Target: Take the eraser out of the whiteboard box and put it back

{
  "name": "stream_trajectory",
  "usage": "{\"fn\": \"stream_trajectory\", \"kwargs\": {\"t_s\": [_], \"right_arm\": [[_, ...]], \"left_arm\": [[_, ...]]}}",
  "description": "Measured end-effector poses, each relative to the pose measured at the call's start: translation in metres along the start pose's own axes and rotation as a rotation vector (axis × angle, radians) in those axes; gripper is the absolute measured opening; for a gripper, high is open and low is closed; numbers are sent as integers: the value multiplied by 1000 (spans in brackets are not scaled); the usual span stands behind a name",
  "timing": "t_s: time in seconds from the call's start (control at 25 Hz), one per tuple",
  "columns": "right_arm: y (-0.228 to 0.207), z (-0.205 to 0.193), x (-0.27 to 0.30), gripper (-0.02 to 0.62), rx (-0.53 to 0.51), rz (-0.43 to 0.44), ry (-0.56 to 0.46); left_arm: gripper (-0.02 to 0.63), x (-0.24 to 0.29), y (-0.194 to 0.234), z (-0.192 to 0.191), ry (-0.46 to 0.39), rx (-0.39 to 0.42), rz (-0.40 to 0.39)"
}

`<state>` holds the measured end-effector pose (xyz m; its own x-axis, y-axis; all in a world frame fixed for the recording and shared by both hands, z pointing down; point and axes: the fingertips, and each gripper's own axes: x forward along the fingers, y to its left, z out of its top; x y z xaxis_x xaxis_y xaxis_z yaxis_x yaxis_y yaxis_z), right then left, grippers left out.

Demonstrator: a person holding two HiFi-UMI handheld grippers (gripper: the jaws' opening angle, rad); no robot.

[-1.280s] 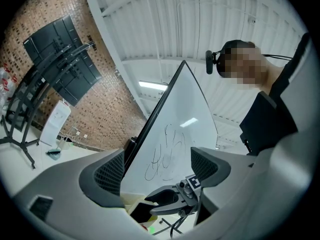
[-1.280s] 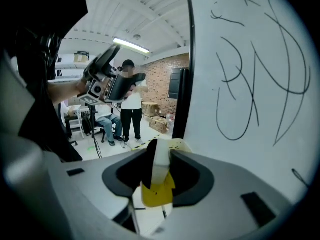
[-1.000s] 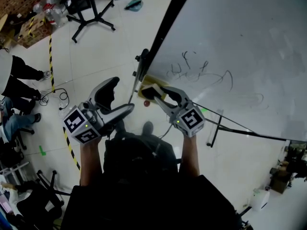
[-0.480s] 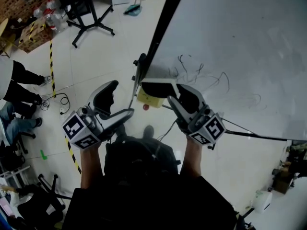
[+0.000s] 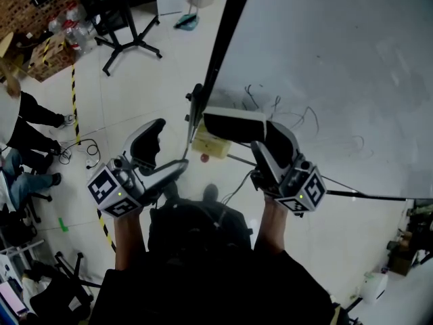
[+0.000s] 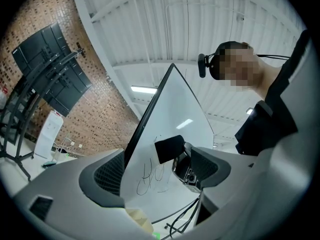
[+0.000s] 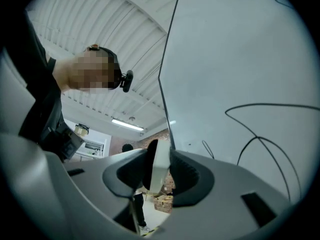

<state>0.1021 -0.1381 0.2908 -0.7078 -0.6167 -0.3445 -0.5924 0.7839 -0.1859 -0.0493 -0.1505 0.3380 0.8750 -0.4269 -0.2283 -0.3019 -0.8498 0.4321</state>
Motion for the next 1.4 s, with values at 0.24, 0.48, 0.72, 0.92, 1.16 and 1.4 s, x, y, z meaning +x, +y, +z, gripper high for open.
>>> {"fn": "stream_trajectory", "kwargs": {"t_s": [0.24,0.48,0.72,0.92,1.16,1.4], "right_arm": [[6,26,3,164,-32,15,-79],[9,47,8,164,-43,32,-148],[14,70,14,164,-58,54,-221],[18,89,10,164,-40,68,-291],[26,105,8,164,-50,95,-335],[32,107,9,164,-52,109,-330]], "left_arm": [[414,5,-6,6,-11,6,-13],[414,10,-15,19,-51,-12,-39],[414,16,-24,33,-75,2,-61],[414,18,-30,39,-92,2,-78],[414,18,-35,43,-108,6,-96],[414,21,-45,49,-116,10,-119]]}}
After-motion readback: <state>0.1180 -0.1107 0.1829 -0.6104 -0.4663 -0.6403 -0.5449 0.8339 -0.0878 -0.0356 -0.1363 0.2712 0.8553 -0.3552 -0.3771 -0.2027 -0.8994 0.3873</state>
